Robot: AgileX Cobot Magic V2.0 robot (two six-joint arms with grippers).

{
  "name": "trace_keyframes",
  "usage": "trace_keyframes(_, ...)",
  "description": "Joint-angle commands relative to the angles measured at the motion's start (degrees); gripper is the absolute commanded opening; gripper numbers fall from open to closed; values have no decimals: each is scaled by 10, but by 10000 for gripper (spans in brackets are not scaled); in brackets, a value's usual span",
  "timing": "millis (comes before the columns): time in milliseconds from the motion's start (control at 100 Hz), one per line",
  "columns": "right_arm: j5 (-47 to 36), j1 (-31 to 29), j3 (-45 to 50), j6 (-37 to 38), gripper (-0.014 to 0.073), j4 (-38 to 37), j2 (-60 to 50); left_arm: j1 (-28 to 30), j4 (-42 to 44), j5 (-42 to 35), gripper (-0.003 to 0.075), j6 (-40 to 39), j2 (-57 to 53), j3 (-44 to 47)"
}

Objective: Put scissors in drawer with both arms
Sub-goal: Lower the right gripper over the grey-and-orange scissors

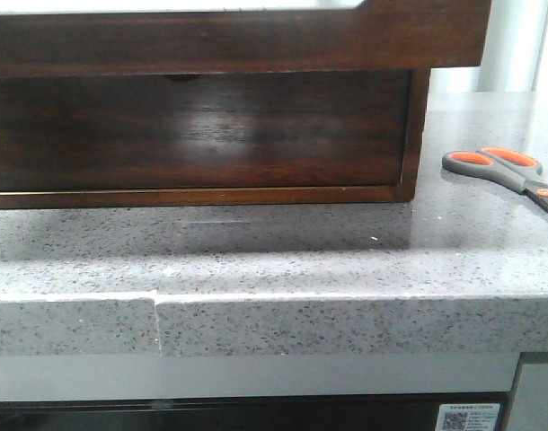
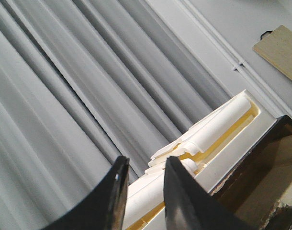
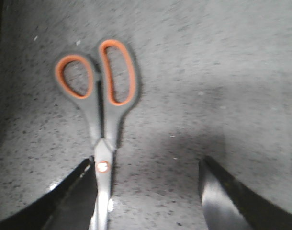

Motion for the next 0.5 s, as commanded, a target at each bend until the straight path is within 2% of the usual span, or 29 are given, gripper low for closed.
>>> trace_keyframes(0,26,20,-58,-14,408,-2,25,-5,-15,-23,166,-8,6,-20)
trace_keyframes(190,67,42,-108,-16,408,-2,95,-5,-15,-23,166,-8,6,-20)
trace_keyframes(490,78,42,-111,-16,408,0,140,-5,-15,-23,166,-8,6,-20)
